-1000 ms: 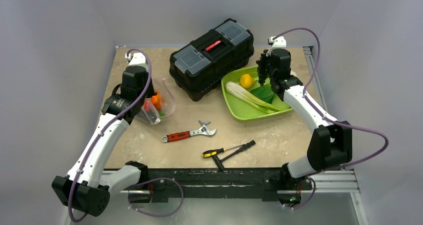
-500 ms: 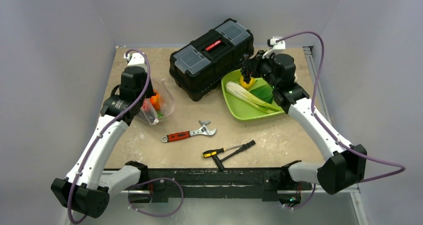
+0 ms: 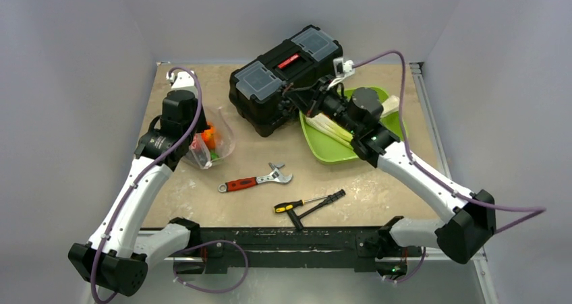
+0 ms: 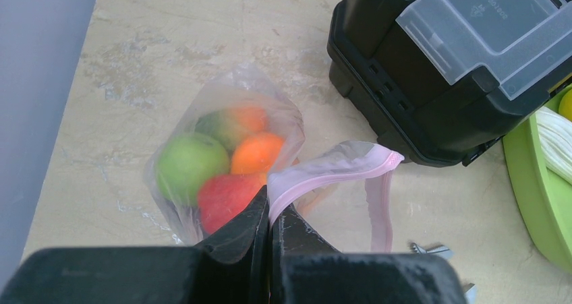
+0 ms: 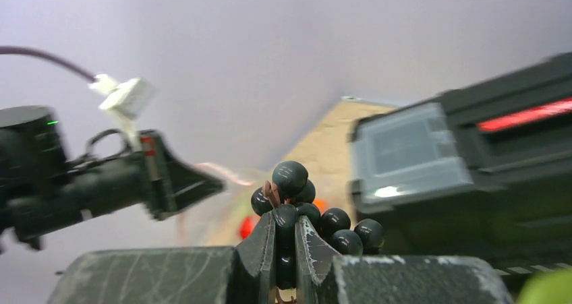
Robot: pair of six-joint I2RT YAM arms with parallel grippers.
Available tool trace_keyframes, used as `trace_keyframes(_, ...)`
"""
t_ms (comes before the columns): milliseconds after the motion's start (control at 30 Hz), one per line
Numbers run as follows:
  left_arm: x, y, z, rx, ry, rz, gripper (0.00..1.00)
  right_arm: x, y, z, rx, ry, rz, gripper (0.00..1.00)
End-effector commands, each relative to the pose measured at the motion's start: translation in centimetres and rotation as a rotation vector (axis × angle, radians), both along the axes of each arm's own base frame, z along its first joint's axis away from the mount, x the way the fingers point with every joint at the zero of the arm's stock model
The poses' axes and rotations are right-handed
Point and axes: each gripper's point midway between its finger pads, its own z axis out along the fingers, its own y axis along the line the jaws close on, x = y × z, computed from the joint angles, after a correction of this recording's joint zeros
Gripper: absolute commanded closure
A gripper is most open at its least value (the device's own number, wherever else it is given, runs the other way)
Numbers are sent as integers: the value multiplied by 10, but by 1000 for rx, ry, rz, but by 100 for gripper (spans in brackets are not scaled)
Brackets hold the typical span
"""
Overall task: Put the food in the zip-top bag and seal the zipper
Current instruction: Pick up the fake fruit from the bin, then place the fake fruit in the zipper food storage bag.
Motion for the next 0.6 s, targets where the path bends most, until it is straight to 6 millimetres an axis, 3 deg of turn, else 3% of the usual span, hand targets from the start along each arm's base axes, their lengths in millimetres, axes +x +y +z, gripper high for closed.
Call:
trace_keyframes(0, 3, 5, 29, -16, -89, 20, 100, -32, 57, 36, 171, -71, 227, 100)
trace_keyframes(133, 3, 5, 30, -10, -93, 18, 100, -43, 101, 42, 224, -63, 347, 100)
trace_keyframes(233, 3, 5, 31, -10, -97, 16, 100, -54, 123, 44, 272, -67, 416, 100)
trace_keyframes(400, 3, 3, 33, -19, -103, 10, 100, -75, 141, 51, 397, -93, 519, 100)
trace_keyframes(567, 2, 4, 34, -20, -104, 12, 100, -98, 146, 64, 480, -143, 582, 100)
